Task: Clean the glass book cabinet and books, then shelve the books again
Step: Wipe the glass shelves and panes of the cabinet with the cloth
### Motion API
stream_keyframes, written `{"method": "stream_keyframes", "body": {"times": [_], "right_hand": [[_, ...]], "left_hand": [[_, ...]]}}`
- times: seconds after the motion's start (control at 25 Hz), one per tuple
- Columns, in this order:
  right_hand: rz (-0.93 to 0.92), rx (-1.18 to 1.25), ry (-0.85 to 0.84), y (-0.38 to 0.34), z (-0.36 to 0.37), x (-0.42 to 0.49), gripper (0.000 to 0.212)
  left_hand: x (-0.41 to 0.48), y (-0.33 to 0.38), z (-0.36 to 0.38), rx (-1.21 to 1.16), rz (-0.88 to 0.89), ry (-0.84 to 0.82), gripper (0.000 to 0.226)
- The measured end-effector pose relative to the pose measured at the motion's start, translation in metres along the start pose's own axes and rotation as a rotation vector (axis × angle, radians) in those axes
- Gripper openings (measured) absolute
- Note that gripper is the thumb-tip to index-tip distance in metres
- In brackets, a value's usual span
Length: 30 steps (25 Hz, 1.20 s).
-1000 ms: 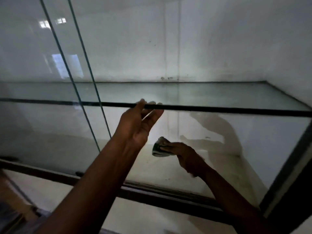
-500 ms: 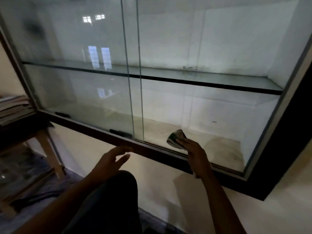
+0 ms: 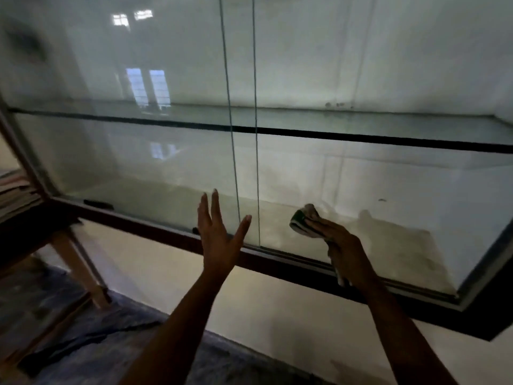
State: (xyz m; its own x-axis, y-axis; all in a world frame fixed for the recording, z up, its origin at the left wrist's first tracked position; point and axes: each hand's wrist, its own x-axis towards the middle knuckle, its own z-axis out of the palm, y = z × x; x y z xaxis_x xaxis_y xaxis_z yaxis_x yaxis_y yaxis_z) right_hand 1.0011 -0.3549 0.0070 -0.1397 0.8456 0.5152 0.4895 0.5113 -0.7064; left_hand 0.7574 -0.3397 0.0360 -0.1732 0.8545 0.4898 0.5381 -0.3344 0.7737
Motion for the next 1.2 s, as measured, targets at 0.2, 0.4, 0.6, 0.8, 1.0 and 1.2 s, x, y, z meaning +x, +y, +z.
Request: {"method": "stream_keyframes", "body": {"times": [0.2,0.4,0.6,0.8,1.0,1.2], "right_hand": [[0.124,0.073,0.065,0.003,0.02,0.044,0.051],[0.157,0.005,0.027,0.042,0.018,0.062,0.05],[-0.023,0.067,-0.126,0.066,0.033,0.14,0.043],[-0.272,0.04,-0.322,0.086,0.114,0.234,0.051],[-0.235,-0.033,-0.566,0.061,0.17,0.268,0.049],[-0.181,-0.246,-0.674,0.079,0.21,0.263,0.049]], "left_hand": [[0.063,-0.018,0.049,0.142,0.047,0.126,0.118],[0.068,-0.035,0.067,0.136,0.16,0.287,0.113],[0.069,-0.033,0.066,0.127,0.21,0.346,0.113],[0.071,-0.043,0.069,0.245,0.246,0.412,0.108],[0.07,-0.036,0.065,0.289,0.195,0.366,0.104],[0.047,-0.025,0.071,0.305,0.143,0.319,0.098]]}}
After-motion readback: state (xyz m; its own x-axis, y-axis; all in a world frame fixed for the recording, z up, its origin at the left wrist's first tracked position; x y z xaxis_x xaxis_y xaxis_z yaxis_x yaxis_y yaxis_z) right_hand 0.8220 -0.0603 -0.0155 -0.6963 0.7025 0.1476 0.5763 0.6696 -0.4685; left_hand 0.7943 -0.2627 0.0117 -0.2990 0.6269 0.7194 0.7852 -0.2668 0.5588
